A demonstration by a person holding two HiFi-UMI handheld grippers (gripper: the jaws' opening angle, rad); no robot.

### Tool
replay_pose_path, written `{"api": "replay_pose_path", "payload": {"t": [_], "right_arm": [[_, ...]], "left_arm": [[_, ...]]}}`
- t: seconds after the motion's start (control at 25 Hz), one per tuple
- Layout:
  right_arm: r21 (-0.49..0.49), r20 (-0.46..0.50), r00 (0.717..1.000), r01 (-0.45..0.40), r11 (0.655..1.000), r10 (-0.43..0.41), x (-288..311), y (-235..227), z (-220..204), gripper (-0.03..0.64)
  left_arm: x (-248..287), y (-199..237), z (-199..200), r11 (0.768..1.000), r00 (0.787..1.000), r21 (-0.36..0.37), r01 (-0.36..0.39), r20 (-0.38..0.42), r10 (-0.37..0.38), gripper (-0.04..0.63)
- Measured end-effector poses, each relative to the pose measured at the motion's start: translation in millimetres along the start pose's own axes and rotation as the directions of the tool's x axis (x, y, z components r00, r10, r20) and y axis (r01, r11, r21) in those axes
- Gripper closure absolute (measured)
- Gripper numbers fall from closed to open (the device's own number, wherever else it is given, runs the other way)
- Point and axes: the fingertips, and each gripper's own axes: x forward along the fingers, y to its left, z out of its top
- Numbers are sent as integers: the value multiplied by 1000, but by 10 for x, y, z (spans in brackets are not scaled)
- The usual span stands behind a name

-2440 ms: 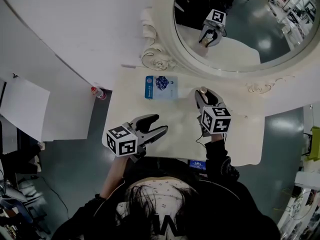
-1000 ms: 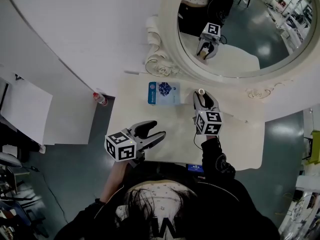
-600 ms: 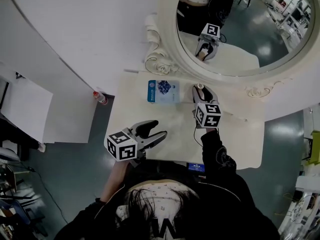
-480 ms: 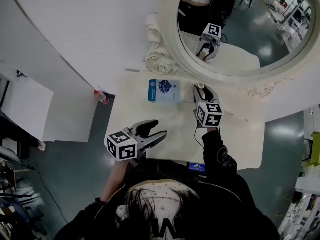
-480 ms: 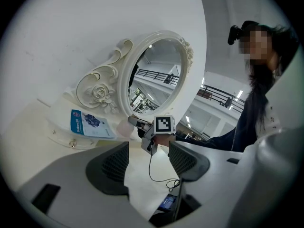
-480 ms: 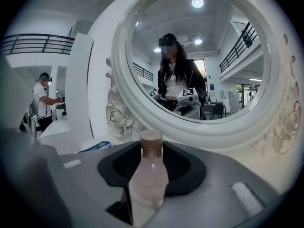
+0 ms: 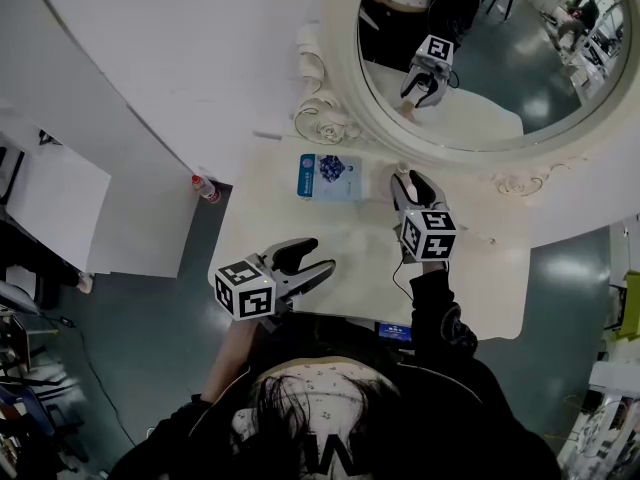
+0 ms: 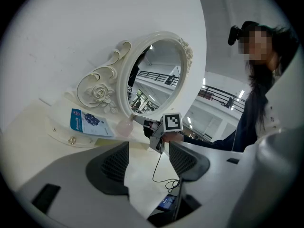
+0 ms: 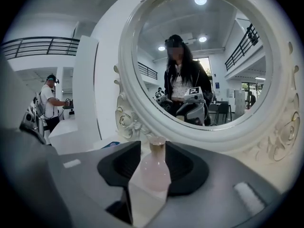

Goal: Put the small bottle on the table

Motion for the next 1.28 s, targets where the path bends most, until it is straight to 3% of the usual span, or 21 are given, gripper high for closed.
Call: {"api": "replay_pose_path", "payload": {"t": [0.28, 0.6, 1.04, 1.28], "right_arm": [[15, 1, 998, -55, 998, 55, -321, 213, 2, 459], [42, 7, 982, -188, 981, 188, -646, 665, -74, 463], [72, -62, 928, -362, 929, 367, -1132, 1115, -553, 463], [105, -75, 903, -415, 904, 423, -1323, 1148, -754, 463]], "left_arm": [[-4, -75, -26, 1000, 1000, 7, -18, 14, 18, 330], [50, -174, -95, 999, 999, 1, -42, 34, 42, 330], [215, -449, -380, 996, 995, -22, -82, 56, 83, 330], [239, -571, -654, 990, 991, -55, -126, 42, 128, 330]]}}
